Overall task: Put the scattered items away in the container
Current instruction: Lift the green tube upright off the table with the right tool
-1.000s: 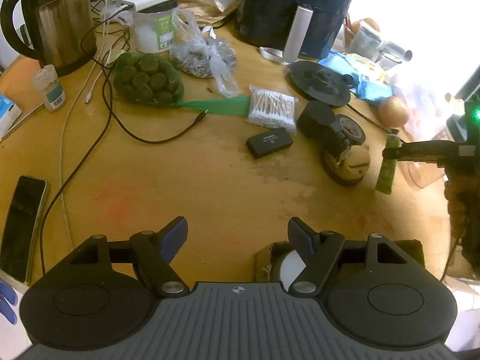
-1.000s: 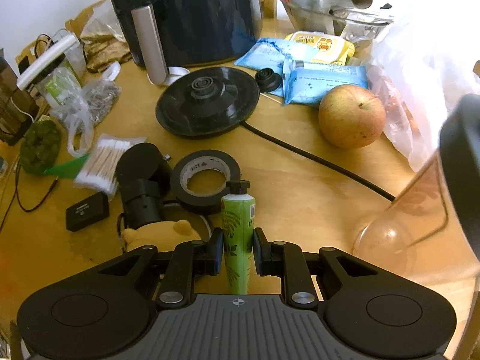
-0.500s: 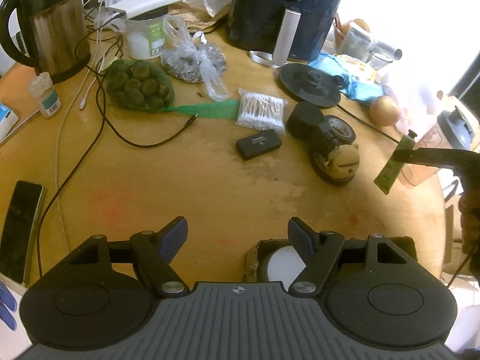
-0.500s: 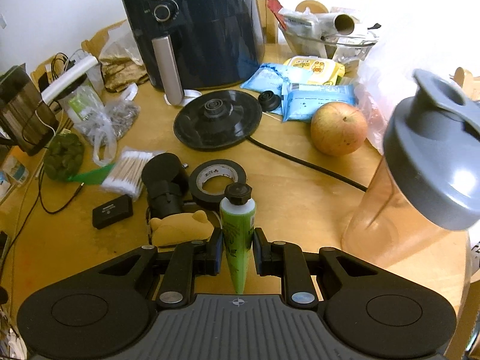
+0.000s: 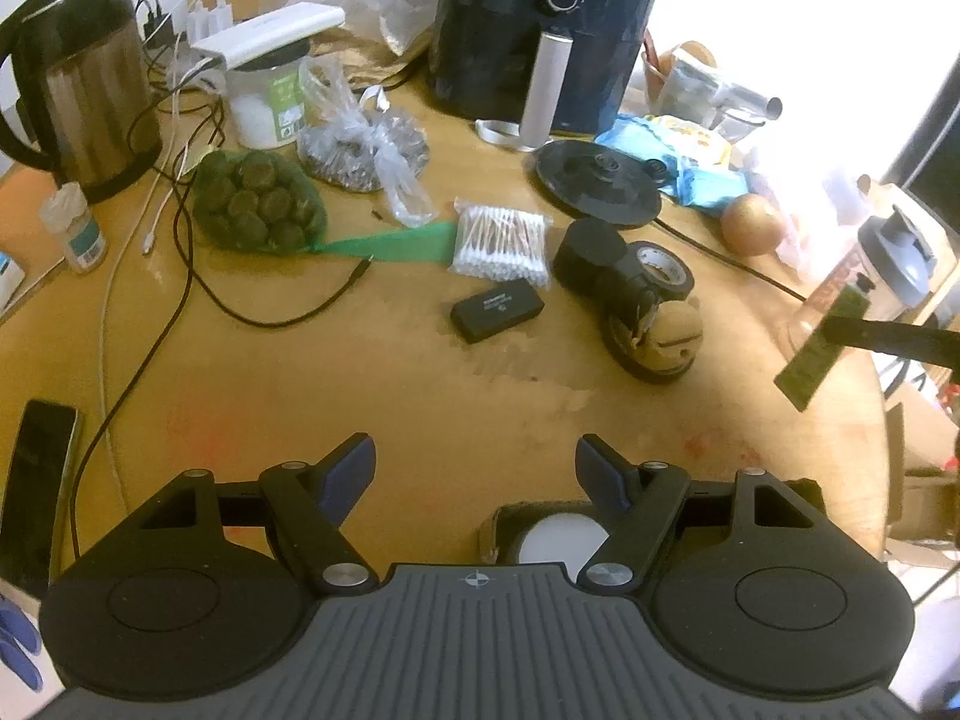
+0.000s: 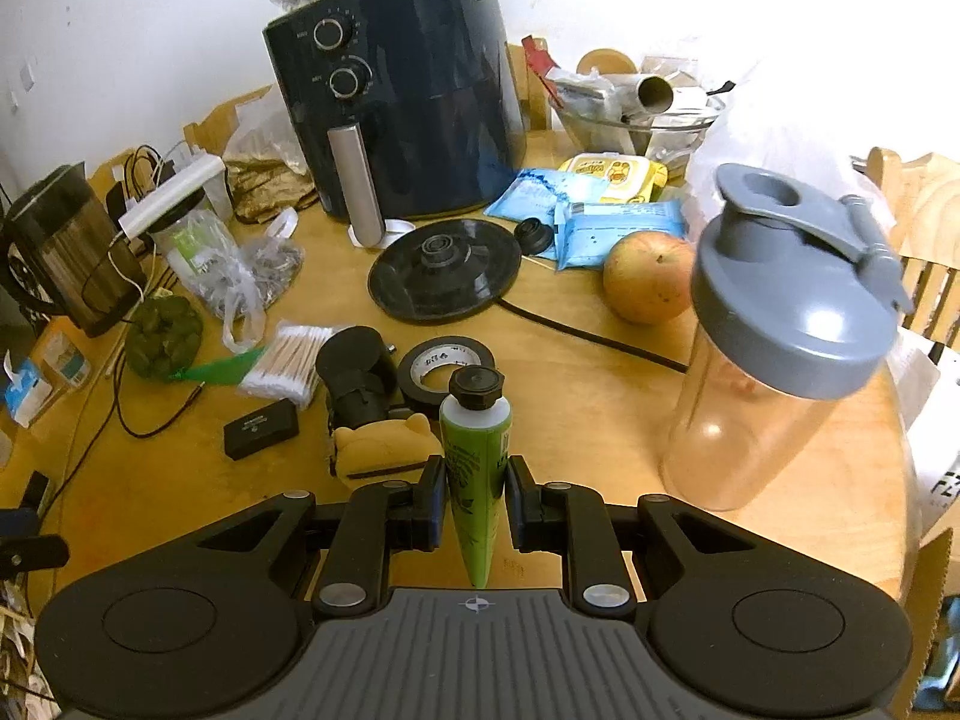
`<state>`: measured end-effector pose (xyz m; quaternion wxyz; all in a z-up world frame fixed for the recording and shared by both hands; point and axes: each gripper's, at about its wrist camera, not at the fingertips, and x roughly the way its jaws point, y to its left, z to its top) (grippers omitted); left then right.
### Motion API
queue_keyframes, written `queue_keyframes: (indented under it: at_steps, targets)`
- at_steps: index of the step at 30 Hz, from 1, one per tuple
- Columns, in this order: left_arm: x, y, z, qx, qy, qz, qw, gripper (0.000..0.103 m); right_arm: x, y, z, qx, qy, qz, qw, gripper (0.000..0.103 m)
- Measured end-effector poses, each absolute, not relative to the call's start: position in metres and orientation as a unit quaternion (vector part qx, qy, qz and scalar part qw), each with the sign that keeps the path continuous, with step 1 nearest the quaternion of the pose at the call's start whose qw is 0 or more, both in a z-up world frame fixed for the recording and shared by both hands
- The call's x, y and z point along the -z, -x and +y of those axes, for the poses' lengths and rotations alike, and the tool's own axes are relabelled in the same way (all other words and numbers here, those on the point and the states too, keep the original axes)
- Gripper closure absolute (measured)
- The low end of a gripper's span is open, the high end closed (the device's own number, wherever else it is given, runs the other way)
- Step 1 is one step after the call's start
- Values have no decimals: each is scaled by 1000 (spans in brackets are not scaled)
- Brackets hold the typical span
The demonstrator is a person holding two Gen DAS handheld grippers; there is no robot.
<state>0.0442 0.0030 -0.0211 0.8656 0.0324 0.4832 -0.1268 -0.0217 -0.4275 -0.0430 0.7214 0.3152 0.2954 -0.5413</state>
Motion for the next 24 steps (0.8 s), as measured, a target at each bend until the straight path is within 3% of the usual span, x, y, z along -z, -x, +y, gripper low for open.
queue_keyframes:
  at_steps: [24]
  targets:
    - [27, -89, -25, 158, -97, 459, 869, 30, 25, 40, -378, 559, -347, 254, 709, 80]
